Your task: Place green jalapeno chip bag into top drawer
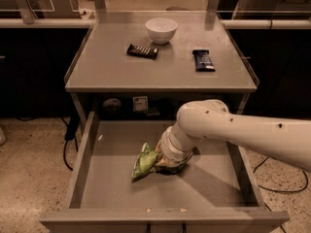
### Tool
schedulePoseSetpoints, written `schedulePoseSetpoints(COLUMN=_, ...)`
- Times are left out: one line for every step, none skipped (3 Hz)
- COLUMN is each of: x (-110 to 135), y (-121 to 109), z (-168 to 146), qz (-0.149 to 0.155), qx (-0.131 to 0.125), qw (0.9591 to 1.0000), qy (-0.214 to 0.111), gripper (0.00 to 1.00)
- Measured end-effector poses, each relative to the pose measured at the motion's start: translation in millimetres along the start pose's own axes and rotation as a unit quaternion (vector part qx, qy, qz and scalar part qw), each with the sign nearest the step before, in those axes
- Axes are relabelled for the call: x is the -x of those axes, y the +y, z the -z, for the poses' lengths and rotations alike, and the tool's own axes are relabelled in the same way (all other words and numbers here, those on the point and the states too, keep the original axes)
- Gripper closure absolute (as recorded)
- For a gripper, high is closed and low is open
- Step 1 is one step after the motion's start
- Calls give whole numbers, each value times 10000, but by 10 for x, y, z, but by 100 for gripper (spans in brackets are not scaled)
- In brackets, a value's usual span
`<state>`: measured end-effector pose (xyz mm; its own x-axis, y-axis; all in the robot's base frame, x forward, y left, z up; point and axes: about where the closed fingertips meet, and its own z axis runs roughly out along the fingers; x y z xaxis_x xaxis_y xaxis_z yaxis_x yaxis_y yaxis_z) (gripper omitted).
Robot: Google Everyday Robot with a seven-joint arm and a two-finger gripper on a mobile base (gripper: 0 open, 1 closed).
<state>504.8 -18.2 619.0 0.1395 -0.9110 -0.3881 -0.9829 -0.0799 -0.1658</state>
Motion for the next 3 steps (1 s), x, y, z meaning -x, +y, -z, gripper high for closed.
schedulePoseSetpoints(x=0, y=0, z=0, qz=0, qx=0, qw=10000, qy=0, gripper=31)
schedulePoseSetpoints(x=0, y=0, z=0, qz=0, qx=0, qw=10000, qy=0, gripper=7)
schedulePoseSetpoints(x=0, y=0, z=0, qz=0, qx=1, qw=10000, qy=0, gripper=0)
